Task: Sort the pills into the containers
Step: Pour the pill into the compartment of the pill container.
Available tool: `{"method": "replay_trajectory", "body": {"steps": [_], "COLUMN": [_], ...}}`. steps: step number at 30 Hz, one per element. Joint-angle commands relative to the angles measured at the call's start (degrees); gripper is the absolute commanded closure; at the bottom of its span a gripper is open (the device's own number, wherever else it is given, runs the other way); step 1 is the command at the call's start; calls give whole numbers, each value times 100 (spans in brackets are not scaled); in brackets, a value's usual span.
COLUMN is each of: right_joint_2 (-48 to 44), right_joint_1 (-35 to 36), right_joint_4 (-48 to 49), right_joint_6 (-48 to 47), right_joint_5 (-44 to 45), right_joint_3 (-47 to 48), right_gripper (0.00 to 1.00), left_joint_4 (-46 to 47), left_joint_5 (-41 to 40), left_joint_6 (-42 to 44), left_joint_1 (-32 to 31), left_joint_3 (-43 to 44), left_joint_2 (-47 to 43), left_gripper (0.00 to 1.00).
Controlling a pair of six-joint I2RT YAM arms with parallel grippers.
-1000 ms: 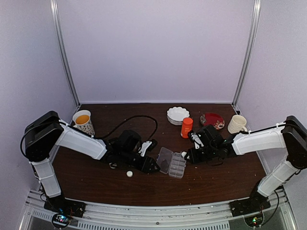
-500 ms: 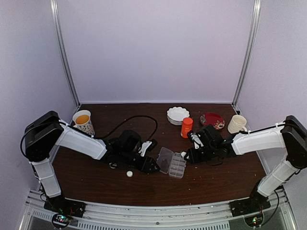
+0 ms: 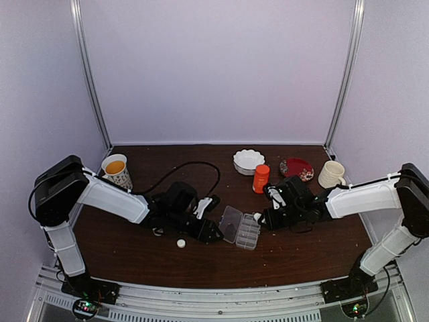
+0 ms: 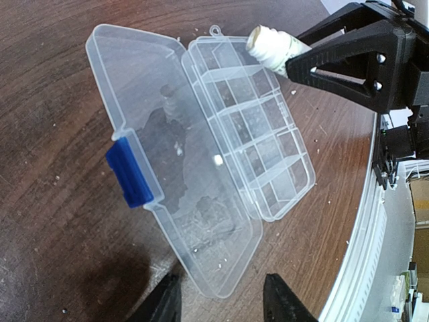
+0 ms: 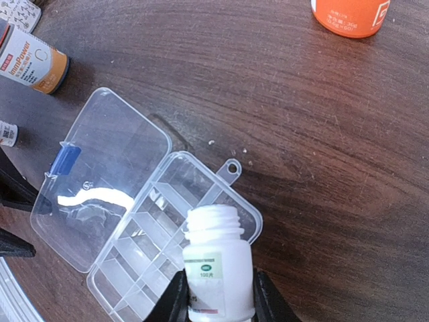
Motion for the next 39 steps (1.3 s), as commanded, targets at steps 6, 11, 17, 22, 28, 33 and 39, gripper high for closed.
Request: {"method": "replay_trajectory", "body": {"steps": [6, 11, 17, 22, 28, 33, 39], "right_joint_2": [-392, -37, -290, -280, -78, -363, -293], "right_joint_1": [-34, -33, -33, -33, -33, -33, -31], "right_joint_4": [322, -280, -81, -24, -286, 17, -194], "right_joint_6": [26, -47, 36, -16, -69, 20, -69], "right_joint_5": [-34, 88, 96, -42, 35, 76, 49], "right_joint_3": [-198, 116, -4, 8, 136, -91, 79], "right_gripper": [100, 100, 100, 100, 100, 100, 100], "left_joint_4": [126, 138, 128, 123, 107, 120, 112], "left_joint_5": [50, 43, 48, 47, 34, 43, 51], "left_joint_6": [35, 27, 18, 26, 21, 18, 20], "left_joint_1": [21, 17, 24, 17, 17, 24, 24], "left_joint_3": [26, 21, 13, 24, 30, 32, 39], "left_joint_2": [41, 42, 41, 41, 37, 49, 59], "left_gripper": [55, 55, 55, 55, 55, 55, 55]}}
